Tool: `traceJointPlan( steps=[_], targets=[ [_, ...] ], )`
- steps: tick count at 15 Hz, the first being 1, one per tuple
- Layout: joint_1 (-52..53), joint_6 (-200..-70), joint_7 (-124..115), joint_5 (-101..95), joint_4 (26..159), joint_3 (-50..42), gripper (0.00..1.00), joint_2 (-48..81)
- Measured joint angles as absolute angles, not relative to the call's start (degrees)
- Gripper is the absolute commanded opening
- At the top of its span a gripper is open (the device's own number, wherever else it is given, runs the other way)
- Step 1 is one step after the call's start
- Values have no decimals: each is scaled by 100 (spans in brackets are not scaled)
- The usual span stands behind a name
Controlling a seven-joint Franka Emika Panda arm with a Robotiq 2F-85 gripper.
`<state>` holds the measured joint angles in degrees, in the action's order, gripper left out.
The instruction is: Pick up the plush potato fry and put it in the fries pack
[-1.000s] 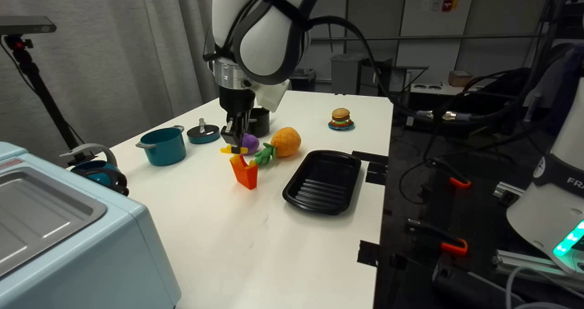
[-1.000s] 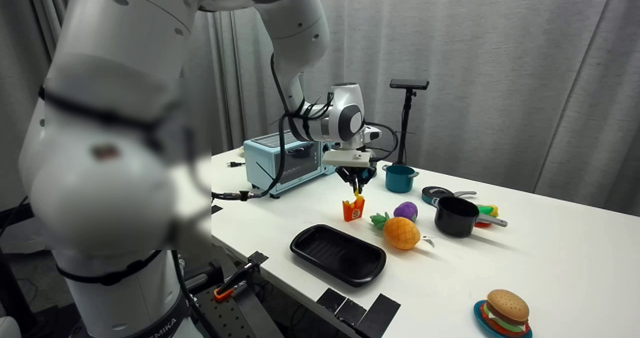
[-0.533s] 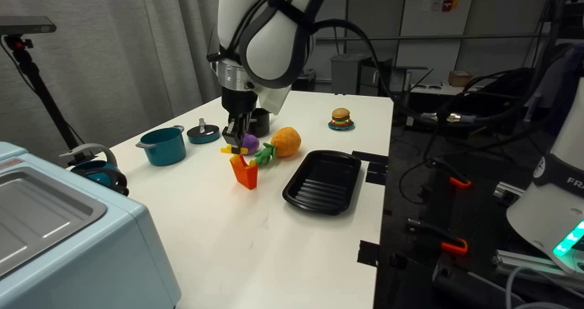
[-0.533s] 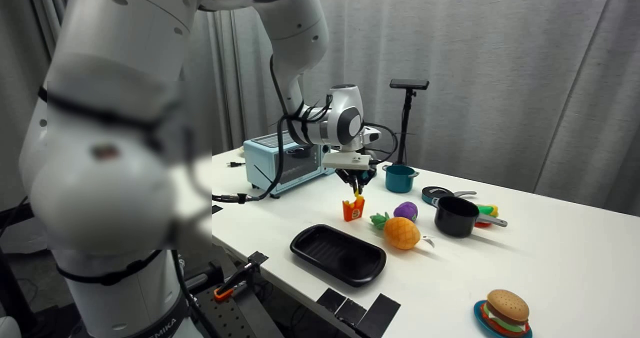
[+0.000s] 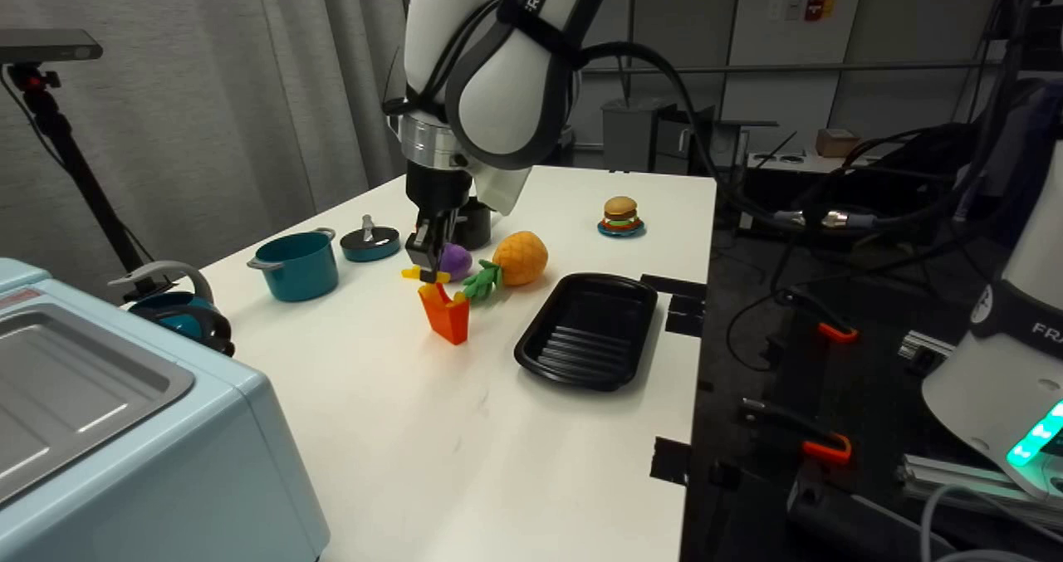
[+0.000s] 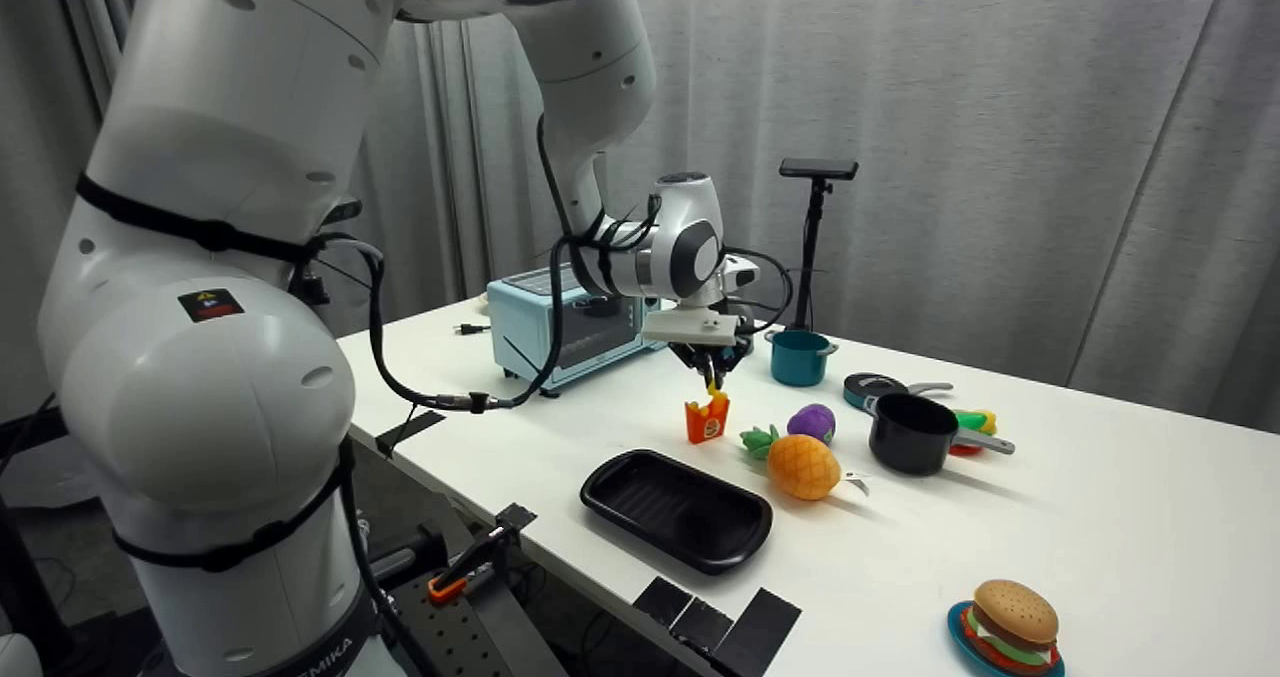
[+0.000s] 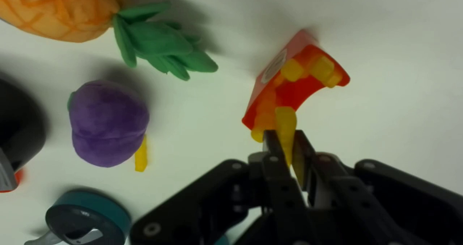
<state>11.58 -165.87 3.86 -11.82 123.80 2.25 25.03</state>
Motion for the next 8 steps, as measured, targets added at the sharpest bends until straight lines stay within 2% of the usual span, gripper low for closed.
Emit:
traceJointPlan(
  steps=[8],
  targets=[
    [1158,-17139,386,-1182,12605,207,3,2504]
  ],
)
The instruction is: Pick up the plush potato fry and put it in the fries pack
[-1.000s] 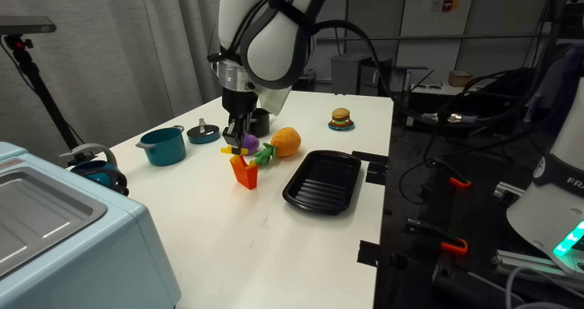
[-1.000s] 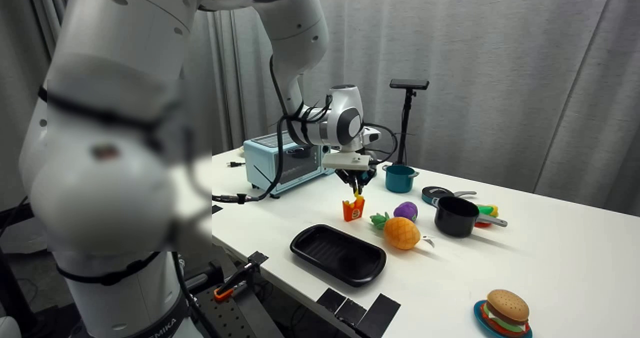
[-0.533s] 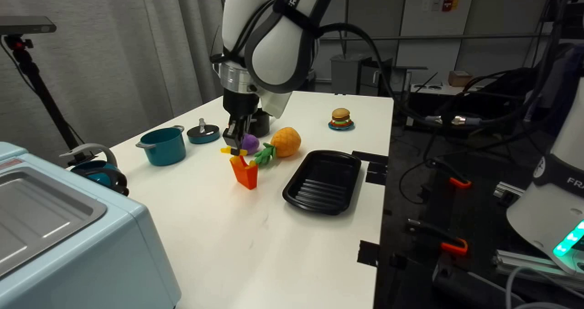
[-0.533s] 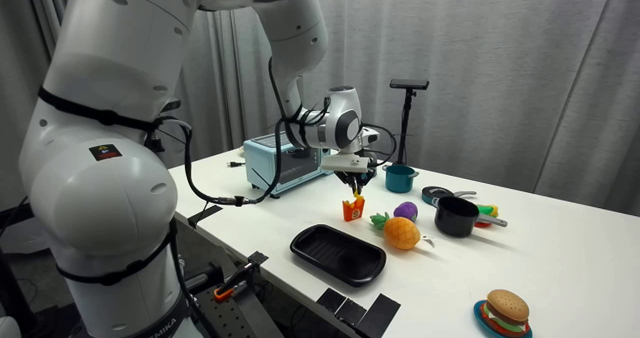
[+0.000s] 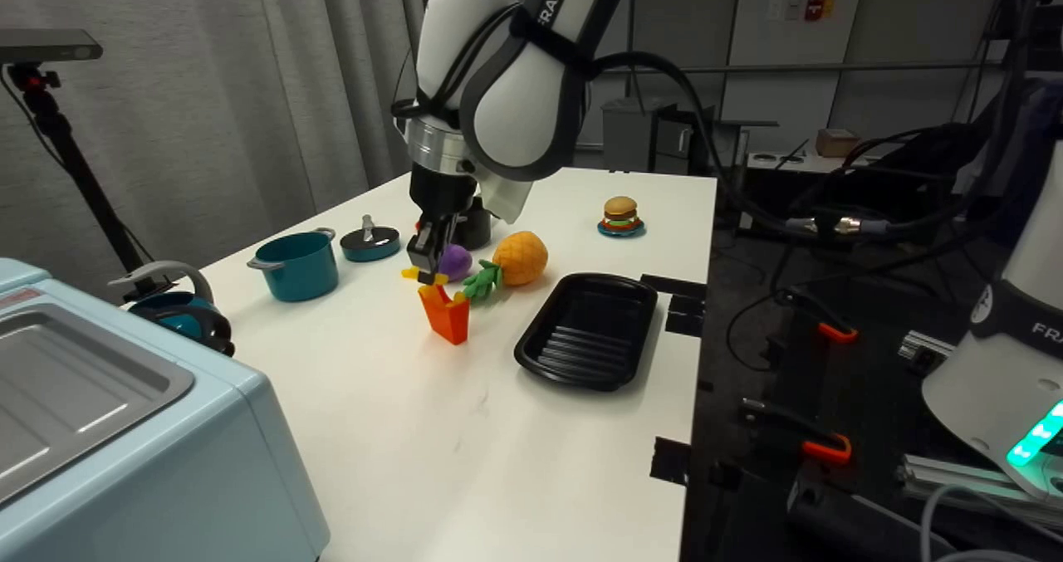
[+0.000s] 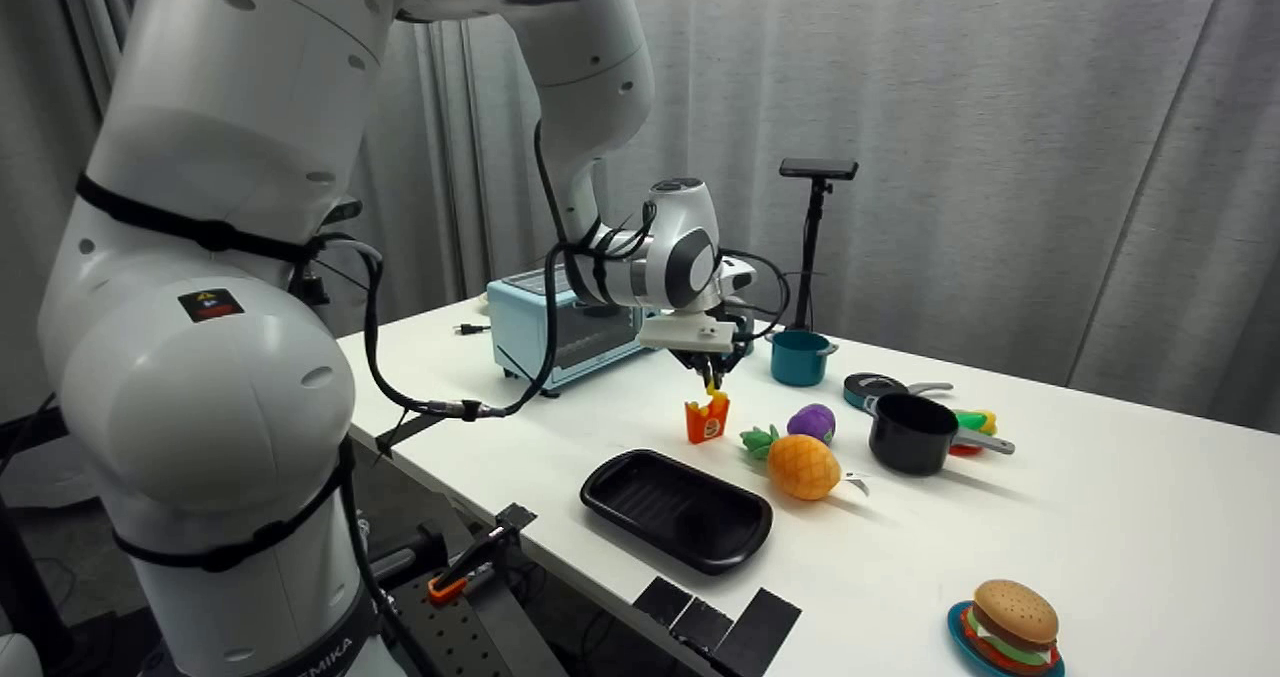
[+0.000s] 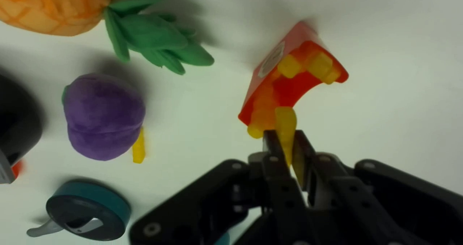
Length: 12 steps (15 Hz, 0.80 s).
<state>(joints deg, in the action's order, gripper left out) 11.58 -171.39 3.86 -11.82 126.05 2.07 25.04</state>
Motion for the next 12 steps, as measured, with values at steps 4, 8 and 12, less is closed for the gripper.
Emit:
traceJointPlan(
  steps=[4,8,12],
  targets=[
    [1163,-17284,386,-1182,12661,148,3,2504],
    [1216,-17530,386,-1183,12717,45,3,2507],
    [1267,-17670,386,-1183,12799,11,3,2510]
  ],
)
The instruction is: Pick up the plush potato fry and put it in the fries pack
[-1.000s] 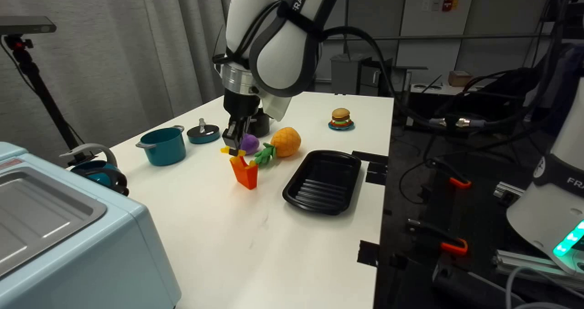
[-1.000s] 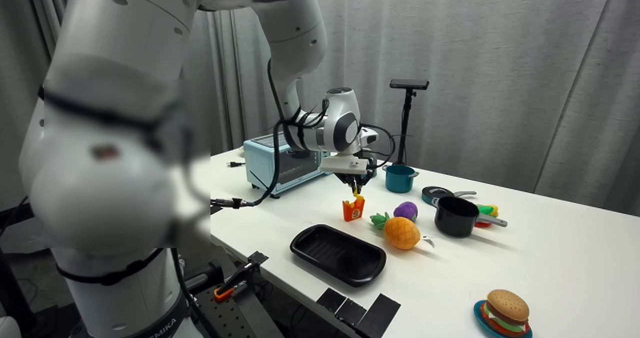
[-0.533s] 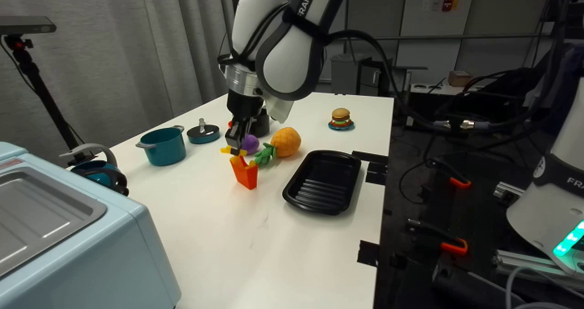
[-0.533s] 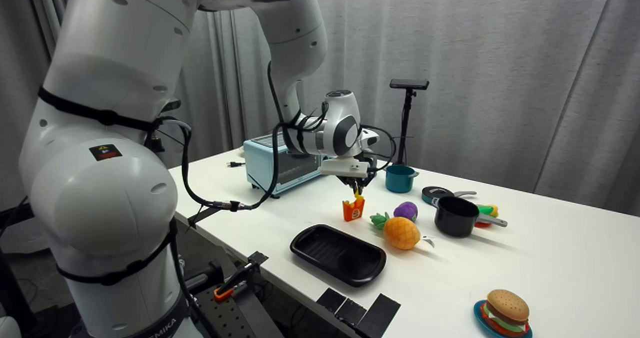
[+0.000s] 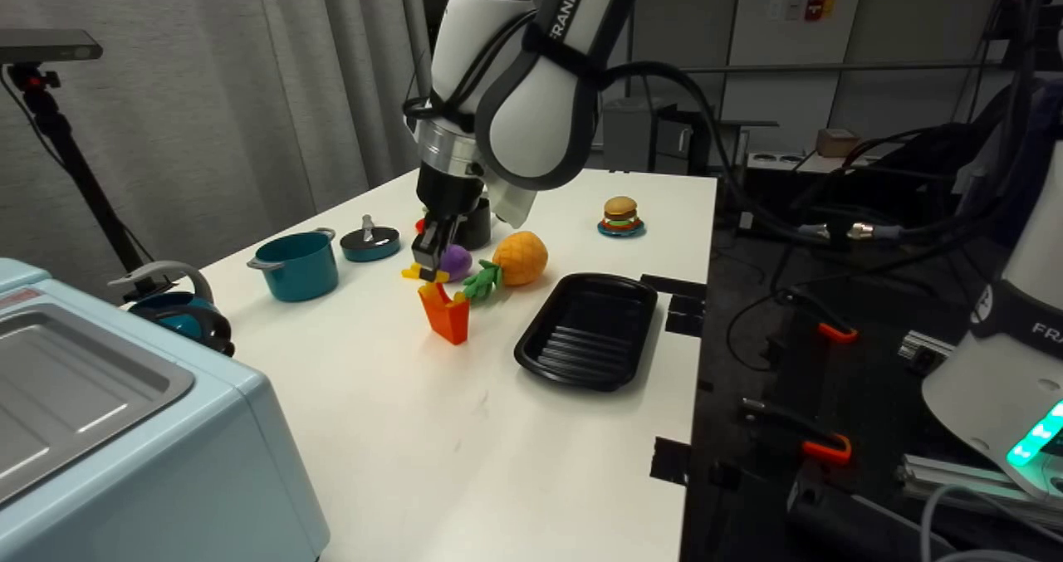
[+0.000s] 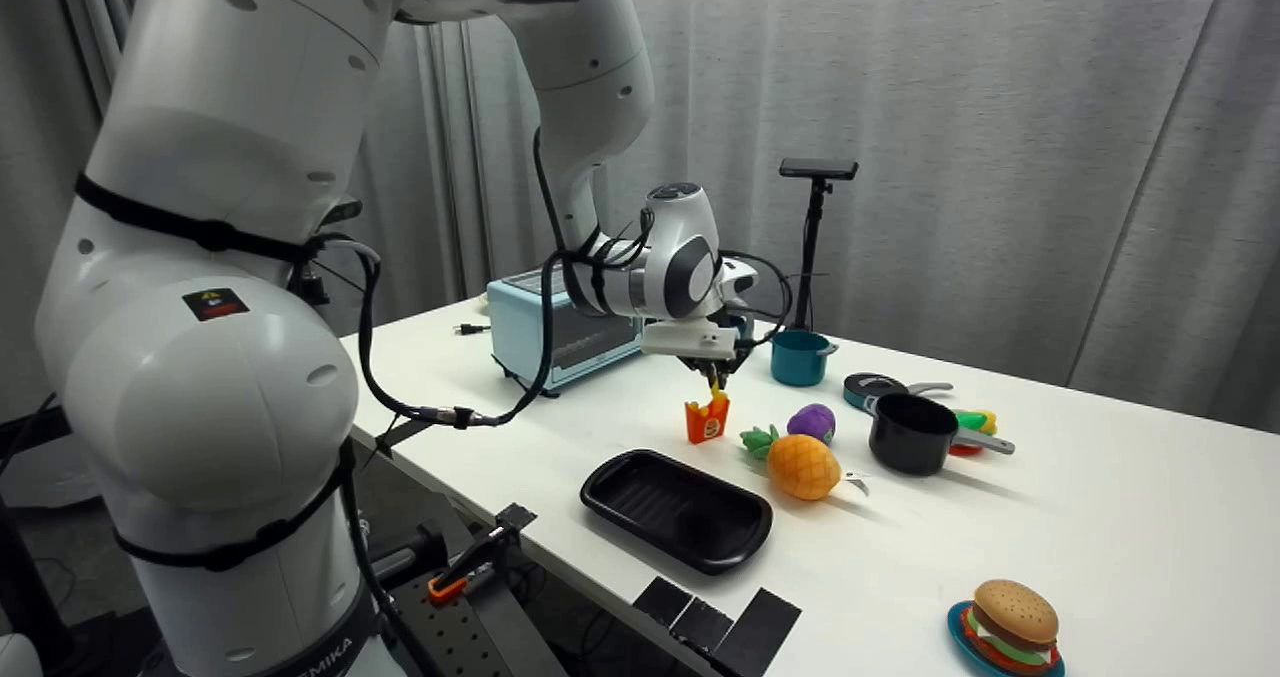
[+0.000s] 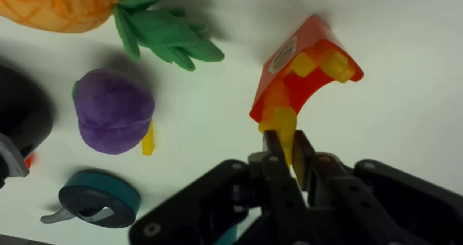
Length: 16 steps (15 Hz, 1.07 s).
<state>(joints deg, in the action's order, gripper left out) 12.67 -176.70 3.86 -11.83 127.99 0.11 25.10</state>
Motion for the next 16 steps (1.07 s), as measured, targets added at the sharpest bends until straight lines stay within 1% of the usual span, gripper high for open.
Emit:
traceJointPlan(
  steps=[10,11,12,16],
  targets=[
    [1567,-17778,386,-1183,12802,-214,3,2604],
    [1607,-17803,386,-1183,12802,-259,38,2625],
    [1644,-17821,386,-1183,12802,-300,39,2644],
    [1788,-17843,379,-1183,12802,-444,69,2676]
  ],
)
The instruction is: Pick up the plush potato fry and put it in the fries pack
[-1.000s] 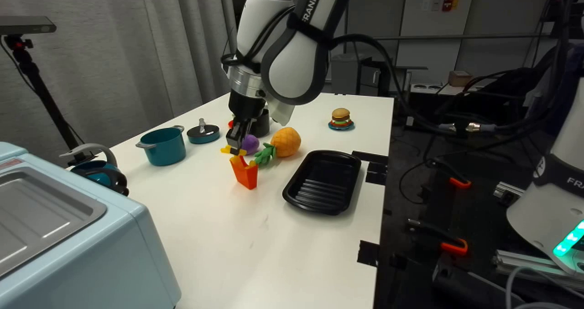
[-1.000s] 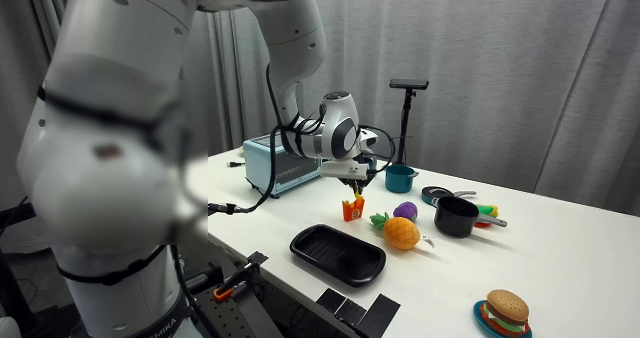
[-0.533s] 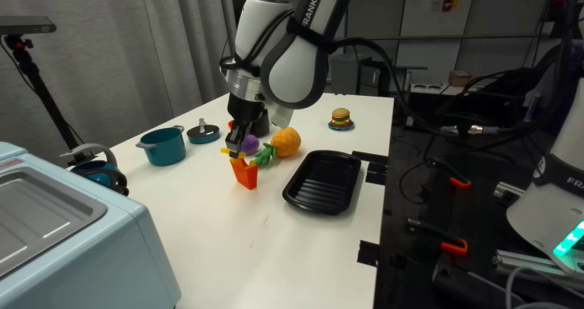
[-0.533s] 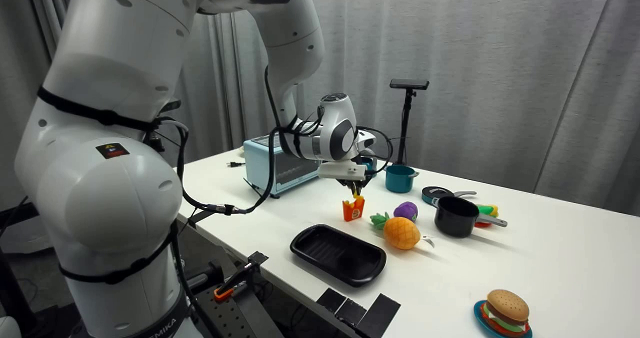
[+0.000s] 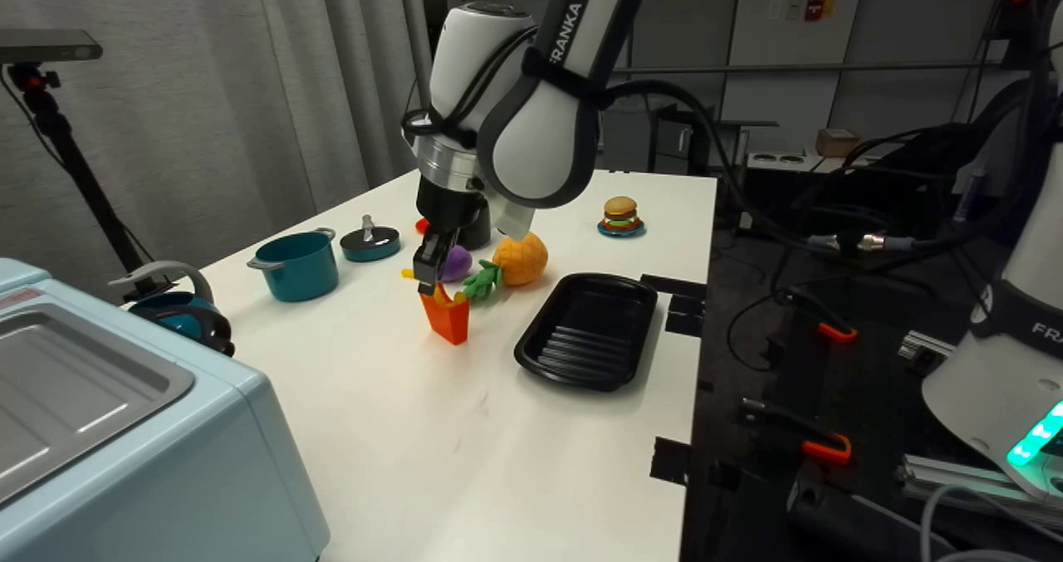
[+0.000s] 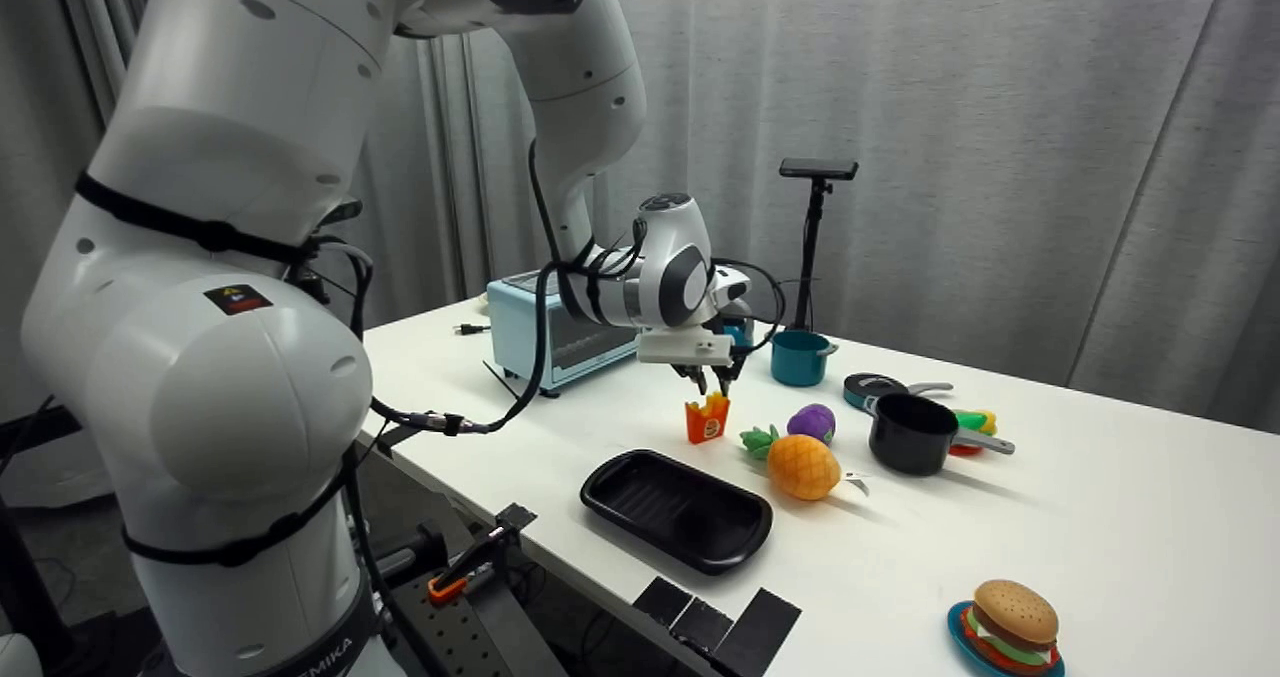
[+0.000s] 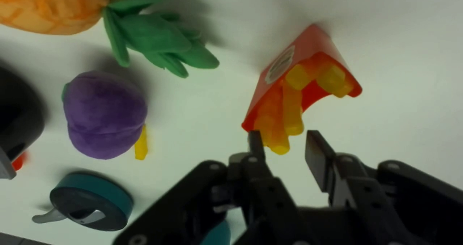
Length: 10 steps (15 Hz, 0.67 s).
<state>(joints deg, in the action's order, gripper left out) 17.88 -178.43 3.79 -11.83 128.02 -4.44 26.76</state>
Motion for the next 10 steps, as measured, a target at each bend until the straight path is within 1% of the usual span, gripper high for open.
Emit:
traceJointPlan(
  steps=[4,5,10],
  targets=[
    [1869,-17843,368,-1183,12802,-532,98,2680],
    [1872,-17843,364,-1183,12802,-544,100,2680],
    [1872,-17843,353,-1183,12799,-566,100,2642]
  ],
)
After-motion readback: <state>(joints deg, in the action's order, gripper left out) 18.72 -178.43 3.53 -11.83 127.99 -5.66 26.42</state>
